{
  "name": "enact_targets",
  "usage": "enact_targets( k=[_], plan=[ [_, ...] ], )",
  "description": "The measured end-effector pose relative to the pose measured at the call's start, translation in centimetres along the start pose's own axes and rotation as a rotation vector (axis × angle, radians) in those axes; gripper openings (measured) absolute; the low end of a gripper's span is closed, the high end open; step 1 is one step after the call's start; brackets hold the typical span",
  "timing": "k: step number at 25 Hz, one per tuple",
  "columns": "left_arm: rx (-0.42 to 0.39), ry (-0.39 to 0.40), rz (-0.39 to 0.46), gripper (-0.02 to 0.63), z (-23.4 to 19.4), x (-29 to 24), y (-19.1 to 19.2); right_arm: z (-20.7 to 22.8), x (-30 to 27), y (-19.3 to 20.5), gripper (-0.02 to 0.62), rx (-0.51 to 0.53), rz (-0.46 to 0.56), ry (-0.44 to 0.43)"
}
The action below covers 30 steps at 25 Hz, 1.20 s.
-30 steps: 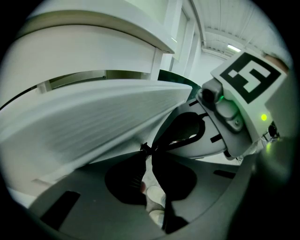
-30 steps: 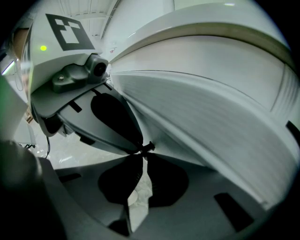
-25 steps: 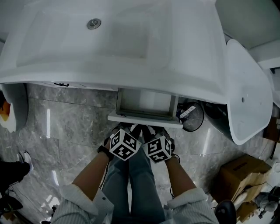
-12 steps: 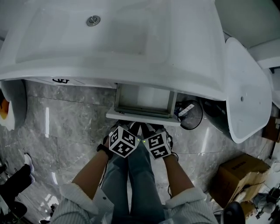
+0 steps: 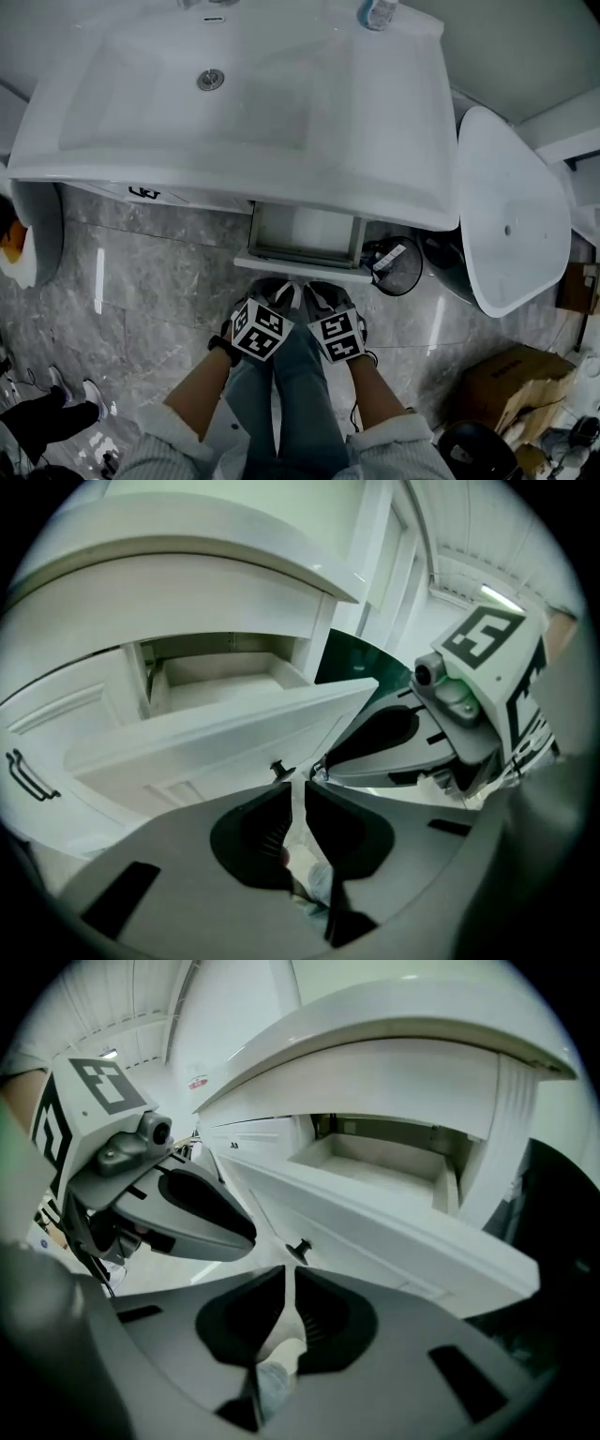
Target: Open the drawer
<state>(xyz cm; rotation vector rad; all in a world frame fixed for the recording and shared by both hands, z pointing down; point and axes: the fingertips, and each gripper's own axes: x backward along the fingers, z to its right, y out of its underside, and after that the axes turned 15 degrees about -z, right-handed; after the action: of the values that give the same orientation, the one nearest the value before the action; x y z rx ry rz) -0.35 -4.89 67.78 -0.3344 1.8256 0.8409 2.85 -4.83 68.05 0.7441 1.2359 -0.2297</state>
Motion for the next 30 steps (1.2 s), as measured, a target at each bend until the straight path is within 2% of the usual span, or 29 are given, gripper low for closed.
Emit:
enact_targets(
  k=[5,8,15,20,25,30],
  plan=[
    [-0.005,-0.003,0.04,0.052,0.5,3.2,-1.1,-1.0,3.3,-1.9,0.04,-0.05,0.057,0.004],
    [0.021,-0.007,0.089,0.052,1.0,6.0,-2.2,-1.9,6.3,-4.1,0.04,-0.081,0.121,0.011],
    [0.061,-0.063,0.303,0.048,0.7,15.0,-7.0,-2.8,14.6,-11.1,0.038,-0.12,0.342,-0.005],
    [0.078,-0.103,0.448,0.048,0.4,22.3,-10.8,-3.3,21.4,-16.1,0.038,-0.056,0.482,-0.02],
    [0.122,-0.115,0.584,0.048,1.2,28.9,-14.4,-3.6,27.8,-19.1,0.038,-0.058,0.584,-0.073],
    [0.151,-0.136,0.697,0.047,2.9,34.4,-17.6,-3.3,33.1,-20.4,0.038,-0.089,0.649,-0.174]
  ],
)
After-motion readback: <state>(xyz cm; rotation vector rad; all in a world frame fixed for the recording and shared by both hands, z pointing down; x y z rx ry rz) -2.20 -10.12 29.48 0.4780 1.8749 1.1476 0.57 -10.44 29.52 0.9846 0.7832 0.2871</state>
